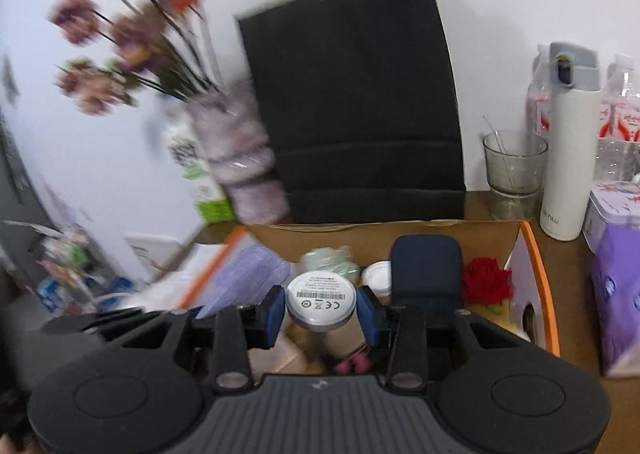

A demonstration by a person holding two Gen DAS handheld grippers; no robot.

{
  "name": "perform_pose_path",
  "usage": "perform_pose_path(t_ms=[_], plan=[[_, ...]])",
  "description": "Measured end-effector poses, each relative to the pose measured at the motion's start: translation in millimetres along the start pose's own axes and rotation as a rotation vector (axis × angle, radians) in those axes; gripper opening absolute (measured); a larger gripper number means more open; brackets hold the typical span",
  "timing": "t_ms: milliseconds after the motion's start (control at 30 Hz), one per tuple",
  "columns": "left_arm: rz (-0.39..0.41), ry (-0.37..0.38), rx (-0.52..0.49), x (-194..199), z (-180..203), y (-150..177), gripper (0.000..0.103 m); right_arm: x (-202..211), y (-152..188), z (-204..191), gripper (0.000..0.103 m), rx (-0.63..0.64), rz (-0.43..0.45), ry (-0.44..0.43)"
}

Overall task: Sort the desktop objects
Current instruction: 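Carry the pouch and puck into the cardboard box and open both tools, then withdraw both open tools from the box back over the desk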

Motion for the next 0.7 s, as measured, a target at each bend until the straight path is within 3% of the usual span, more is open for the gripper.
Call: perform_pose_path(t_ms=[33,67,133,200,367,600,700], plan=[[-0.022,-0.015,-0.014,-7.0,-0.8,-1.0,0.057,-14.8,-2.9,2.5,0.038,-0.012,-0.029,0.006],[-0.021,-0.022,-0.021,-10.3,-2.3,-0.4,0.070,-26.7,-5.2,5.1,0.040,-0.027,-0.052,0.002],[0.018,-0.037,-0.025,-10.2,-5.0,3.4,0.074,-48.6,-6.7,11.3,0.042,-0.060,-0.086,-0.018],[0.019,-0.057,-0.048,-10.5,-6.1,3.4,0.079,-57.9,-5.4,15.8,0.058,-0.079,-0.100,0.003],[0.060,-0.052,-0.045,3.8,-14.6,-1.3,0.098,-41.3,-5.8,18.9,0.067,-0.110,-0.061,-0.013],[-0.016,-0.097,0.048,24.6,-19.9,0.1,0.103,6.2,4.8,12.5,0.081,-0.031,-0.020,0.042],[-0.040,-0.119,0.043,36.1,-19.1,9.2,0.103,24.0,17.7,18.4,0.082,-0.007,-0.019,0.139]])
Point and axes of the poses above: each gripper's, at about its wrist camera, not at the fingertips, and x roughly against the way its jaws point, z to its right, y to its underside, the point moved 2 cm from there along -x, roughly the way its jaws point, and after that the axes turned 7 degrees about -z, right-handed, at the moved point
